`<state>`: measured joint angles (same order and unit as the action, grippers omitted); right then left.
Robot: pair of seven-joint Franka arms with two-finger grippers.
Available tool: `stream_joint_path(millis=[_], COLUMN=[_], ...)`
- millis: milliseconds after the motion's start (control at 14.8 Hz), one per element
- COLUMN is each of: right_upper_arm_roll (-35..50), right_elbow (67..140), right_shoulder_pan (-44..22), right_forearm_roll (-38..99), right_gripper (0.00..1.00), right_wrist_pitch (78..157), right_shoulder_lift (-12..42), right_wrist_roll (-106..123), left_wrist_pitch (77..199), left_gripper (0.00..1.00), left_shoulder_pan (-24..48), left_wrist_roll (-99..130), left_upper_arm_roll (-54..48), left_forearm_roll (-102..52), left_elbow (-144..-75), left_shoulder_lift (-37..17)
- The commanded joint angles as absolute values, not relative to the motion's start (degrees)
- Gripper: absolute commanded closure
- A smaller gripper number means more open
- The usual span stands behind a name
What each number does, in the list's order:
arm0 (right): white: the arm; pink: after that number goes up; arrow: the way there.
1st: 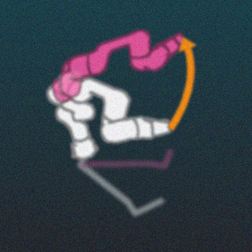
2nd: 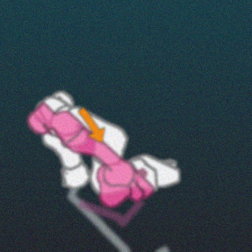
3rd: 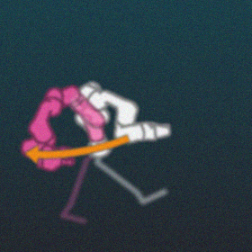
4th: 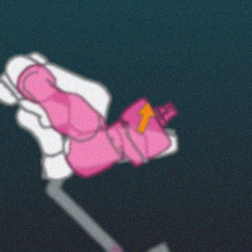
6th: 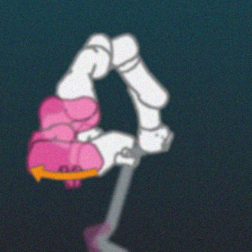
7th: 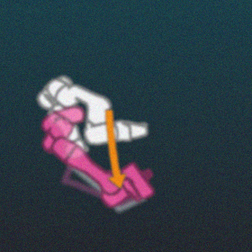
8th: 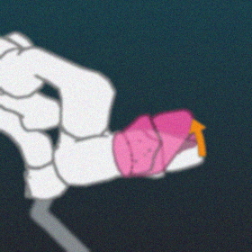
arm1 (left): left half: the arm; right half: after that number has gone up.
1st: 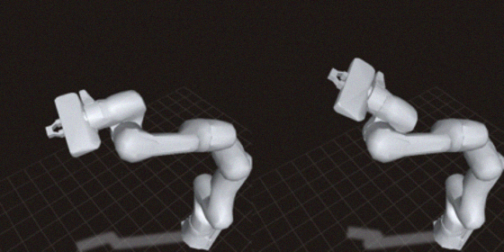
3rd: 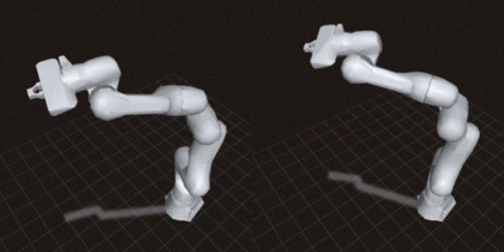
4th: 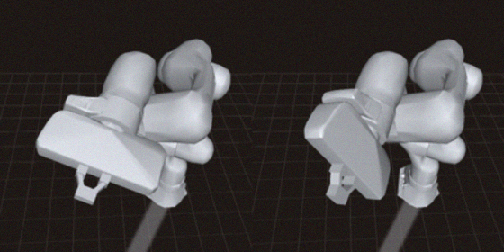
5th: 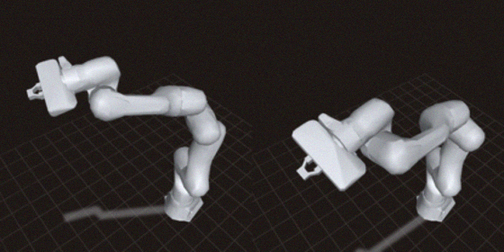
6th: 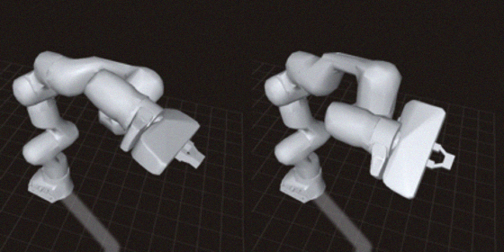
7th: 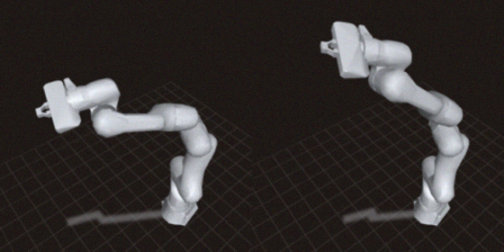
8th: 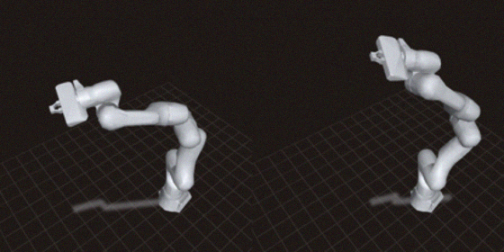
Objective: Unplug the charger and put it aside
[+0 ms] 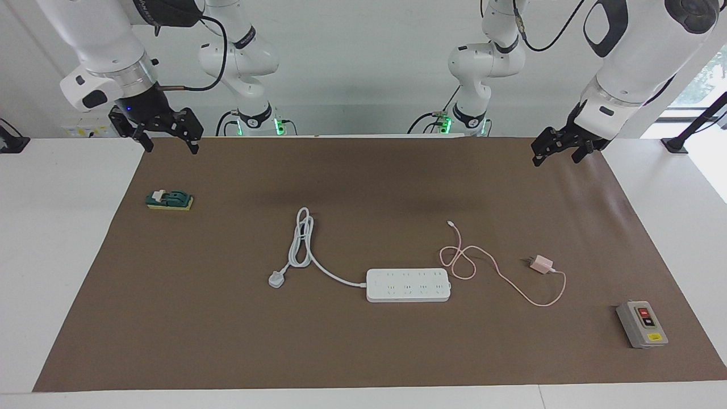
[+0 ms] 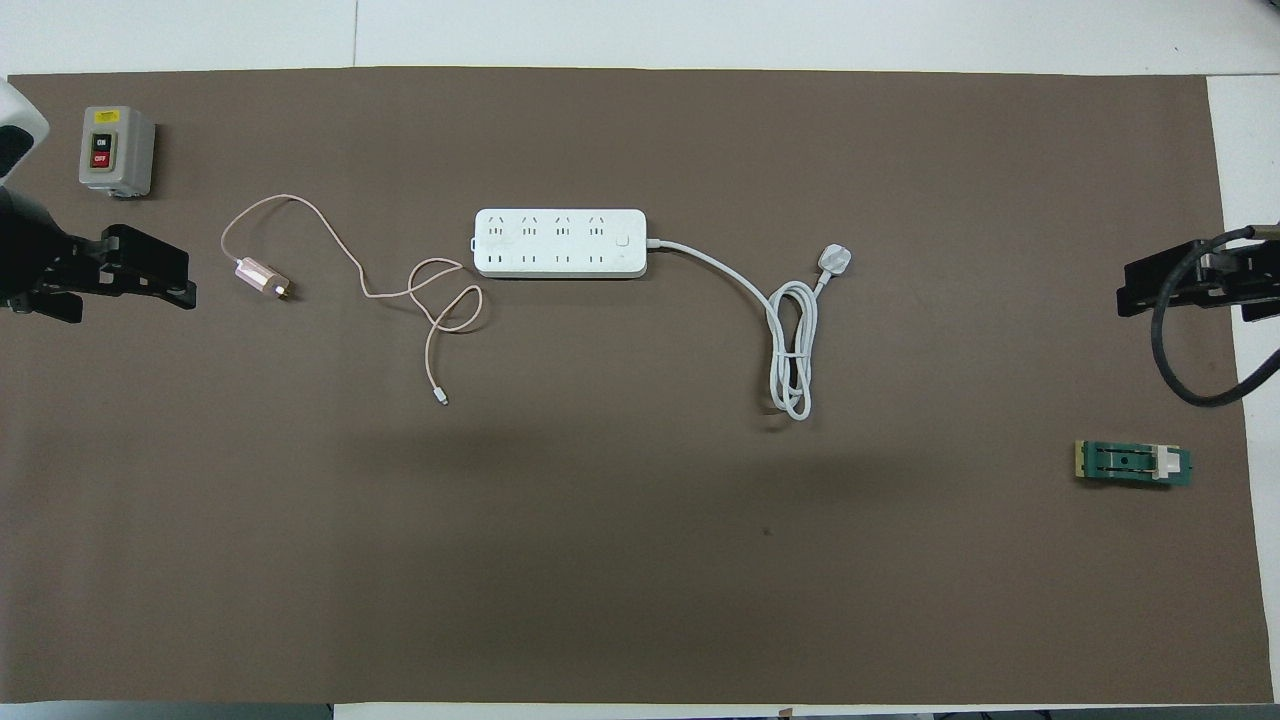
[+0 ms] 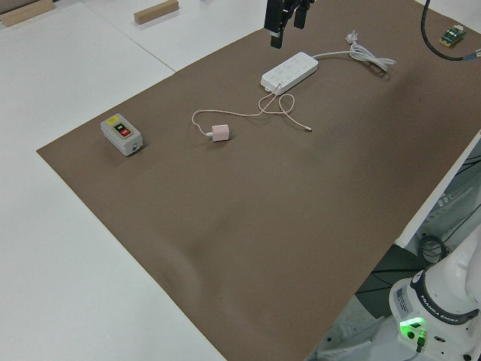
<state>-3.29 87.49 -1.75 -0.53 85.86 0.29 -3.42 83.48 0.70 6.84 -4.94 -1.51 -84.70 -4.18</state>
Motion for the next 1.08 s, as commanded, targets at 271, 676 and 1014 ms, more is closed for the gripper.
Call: stream_joint_path(millis=[271, 676, 1014], right_upper_arm_roll=[-2.72, -2.72, -2.46], right_elbow=[90.26, 90.26, 90.35], right_shoulder_pan=[-0.18, -0.44, -0.88], right_forearm_roll=[-1.41, -1.32, -1.41], right_gripper=[0.00, 0.00, 0.00], right_wrist_pitch=[86.75, 86.75, 86.84], right_shoulder_lift=[-1.67, -1.58, -1.67], right_wrist_roll=[-3.07, -3.51, -2.82], left_wrist_pitch=[82.71, 85.87, 86.49], left_gripper=[0.00, 0.00, 0.00], left_shoulder_pan=[-0.53, -0.61, -0.53], left_wrist_roll=[2.64, 1.05, 0.97], left_upper_arm_roll=[-5.01, -4.31, -4.39], left_forearm_roll=[-2.37, -2.55, -2.37], left_elbow=[-92.29, -90.62, -90.62], left_shoulder_lift=[2.11, 0.18, 0.09])
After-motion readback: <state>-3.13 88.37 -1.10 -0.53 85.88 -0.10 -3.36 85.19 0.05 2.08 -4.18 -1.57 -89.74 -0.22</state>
